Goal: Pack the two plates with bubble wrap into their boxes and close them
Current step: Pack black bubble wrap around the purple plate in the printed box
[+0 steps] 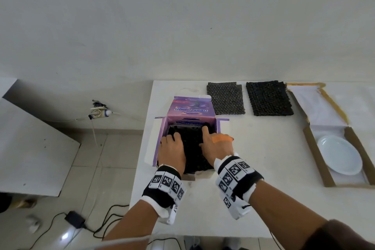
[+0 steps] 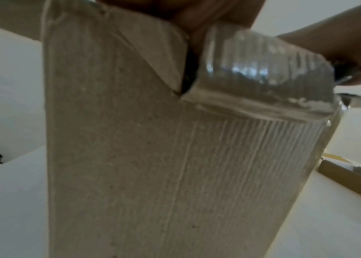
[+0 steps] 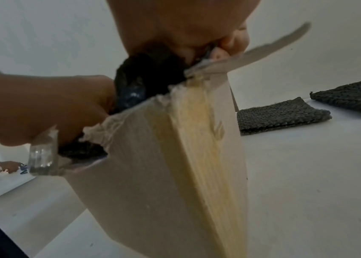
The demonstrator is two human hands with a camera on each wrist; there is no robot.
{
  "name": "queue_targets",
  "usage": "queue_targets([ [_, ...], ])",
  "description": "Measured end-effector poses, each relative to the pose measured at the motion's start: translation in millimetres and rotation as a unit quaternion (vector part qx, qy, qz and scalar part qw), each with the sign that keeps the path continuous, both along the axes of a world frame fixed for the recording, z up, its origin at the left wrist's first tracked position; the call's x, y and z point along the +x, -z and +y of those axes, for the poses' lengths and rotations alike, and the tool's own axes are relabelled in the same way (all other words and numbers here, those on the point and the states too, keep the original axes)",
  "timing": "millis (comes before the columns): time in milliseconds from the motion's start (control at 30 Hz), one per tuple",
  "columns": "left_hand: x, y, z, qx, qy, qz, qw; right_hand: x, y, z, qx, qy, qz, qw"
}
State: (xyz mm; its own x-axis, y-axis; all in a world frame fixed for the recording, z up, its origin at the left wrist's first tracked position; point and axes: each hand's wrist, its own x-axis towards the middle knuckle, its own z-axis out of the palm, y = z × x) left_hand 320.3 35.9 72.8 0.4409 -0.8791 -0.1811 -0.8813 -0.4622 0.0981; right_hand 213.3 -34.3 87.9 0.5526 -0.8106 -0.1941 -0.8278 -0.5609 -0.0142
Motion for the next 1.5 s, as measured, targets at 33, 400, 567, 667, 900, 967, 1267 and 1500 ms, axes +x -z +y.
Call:
queue_targets([
  [33,2,1,0,-0.006,-0.001,0.006,1.000,-1,-2,0,0.006,0.009,-0.022,1.000],
  [400,32,-17,-8,0.142,0.251,-0.039,0.957,-18,-28,12,0.020,-0.239,0.106,0.965],
  [567,36,-6,-8,0.270,0.309,-0.192,0.892,-9,-18,18,0.065,-0.231,0.211,0.948],
  [667,30,-5,-10,0.313,0.323,-0.258,0.855,-2,-15,18,0.101,-0.214,0.241,0.941],
  [900,25,-2,-19,0.285,0.282,-0.255,0.880,9,-1,14,0.071,-0.154,0.168,0.971],
  [967,26,1,-21,0.301,0.284,-0.273,0.869,12,5,5,0.065,-0.157,0.236,0.957],
  [1267,24,12,-25,0.327,0.315,-0.316,0.833,25,3,-1,-0.007,-0.169,0.371,0.913],
  [1500,36,27,-29,0.316,0.317,-0.372,0.813,29,21,-8,0.039,-0.197,0.438,0.876],
])
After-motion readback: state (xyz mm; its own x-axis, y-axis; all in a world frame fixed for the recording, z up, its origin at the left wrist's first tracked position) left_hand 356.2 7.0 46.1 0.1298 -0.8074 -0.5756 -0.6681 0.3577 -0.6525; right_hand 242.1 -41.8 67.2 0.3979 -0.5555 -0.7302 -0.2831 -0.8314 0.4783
